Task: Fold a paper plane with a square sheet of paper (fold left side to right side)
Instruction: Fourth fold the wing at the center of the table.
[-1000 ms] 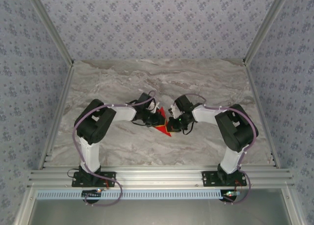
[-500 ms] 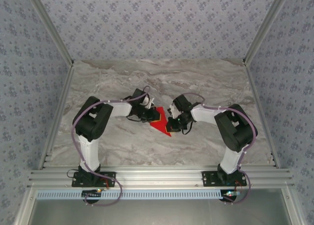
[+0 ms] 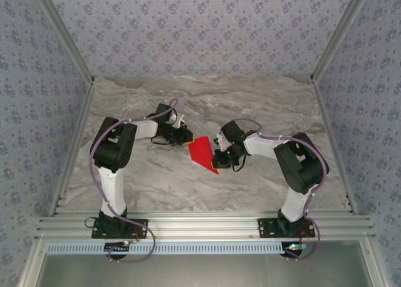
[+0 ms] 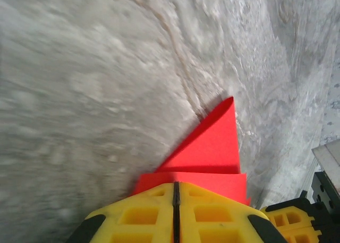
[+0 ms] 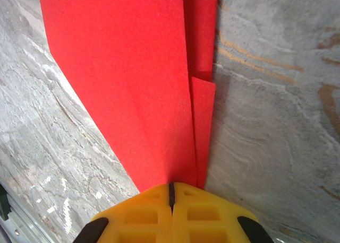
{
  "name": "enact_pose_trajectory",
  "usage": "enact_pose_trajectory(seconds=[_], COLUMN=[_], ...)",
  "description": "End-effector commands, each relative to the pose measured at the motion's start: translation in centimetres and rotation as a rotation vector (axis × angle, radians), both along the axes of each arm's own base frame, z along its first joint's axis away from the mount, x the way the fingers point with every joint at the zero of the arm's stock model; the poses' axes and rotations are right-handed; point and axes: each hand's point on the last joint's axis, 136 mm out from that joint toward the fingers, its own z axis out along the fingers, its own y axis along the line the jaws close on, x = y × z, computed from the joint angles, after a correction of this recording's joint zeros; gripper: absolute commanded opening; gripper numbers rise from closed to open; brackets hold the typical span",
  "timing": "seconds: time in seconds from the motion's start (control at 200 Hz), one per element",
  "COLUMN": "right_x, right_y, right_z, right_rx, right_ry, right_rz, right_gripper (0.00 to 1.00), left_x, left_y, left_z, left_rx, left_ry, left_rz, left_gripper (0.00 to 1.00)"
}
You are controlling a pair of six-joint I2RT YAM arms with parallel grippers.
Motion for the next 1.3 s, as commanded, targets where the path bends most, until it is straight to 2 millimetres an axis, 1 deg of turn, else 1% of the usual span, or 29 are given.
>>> enact_pose_trajectory(seconds=[0.0, 0.115, 0.215, 0.295, 0.37, 0.44, 0.555, 0.64, 0.725, 0.844, 1.019, 1.154, 1.209, 1.294], right_x=[-4.8, -4.6, -4.3, -4.0, -3.9, -3.8, -3.7, -3.5, -3.4, -3.1, -2.6, -1.3, -0.4, 0.9], right_y=[-6.0, -5.7, -5.6, -5.4, -5.4, -5.4, -5.3, -5.2, -5.0, -4.5, -4.2, -3.1, -2.4, -0.7], right_z=[-5.6, -5.4, -5.2, -5.0, -5.1, -5.0, -5.0, -4.9, -4.7, -3.9, -1.4, 2.3, 3.9, 5.7], right_rx=[-0.311, -0.302, -0.299, -0.294, -0.294, -0.296, -0.295, -0.289, -0.278, -0.249, -0.212, -0.129, -0.085, -0.001], right_ry=[0.163, 0.155, 0.145, 0.138, 0.135, 0.134, 0.132, 0.128, 0.126, 0.108, 0.065, -0.015, -0.053, -0.077], right_rz=[-0.002, -0.003, -0.007, -0.012, -0.015, -0.018, -0.020, -0.024, -0.028, -0.036, -0.050, -0.078, -0.101, -0.145], right_gripper=[0.00, 0.00, 0.00, 0.00, 0.00, 0.00, 0.00, 0.00, 0.00, 0.00, 0.00, 0.00, 0.00, 0.00], left_x=[3.6, 3.9, 3.0, 1.7, 0.1, -1.1, -2.6, -3.1, -3.1, -3.0, -3.6, -4.2, -4.4, -4.4], left_y=[5.3, 5.3, 4.3, 3.0, 1.1, -0.7, -3.5, -4.9, -5.6, -5.5, -4.6, -4.2, -4.1, -4.1], left_z=[-1.8, 2.0, 5.3, 6.6, 7.0, 6.7, 5.1, 3.8, 2.4, 0.6, -1.3, -2.1, -2.3, -2.4], left_rx=[0.144, 0.110, 0.044, 0.021, 0.002, -0.007, 0.001, 0.019, 0.036, 0.072, 0.124, 0.136, 0.134, 0.132], left_ry=[-0.072, -0.137, -0.178, -0.187, -0.184, -0.170, -0.141, -0.123, -0.103, -0.077, -0.054, -0.039, -0.036, -0.037], left_rz=[0.112, 0.117, 0.103, 0.068, 0.015, -0.032, -0.101, -0.127, -0.133, -0.125, -0.115, -0.112, -0.108, -0.104], left_gripper=[0.10, 0.11, 0.12, 0.13, 0.13, 0.13, 0.13, 0.14, 0.13, 0.14, 0.14, 0.13, 0.13, 0.13])
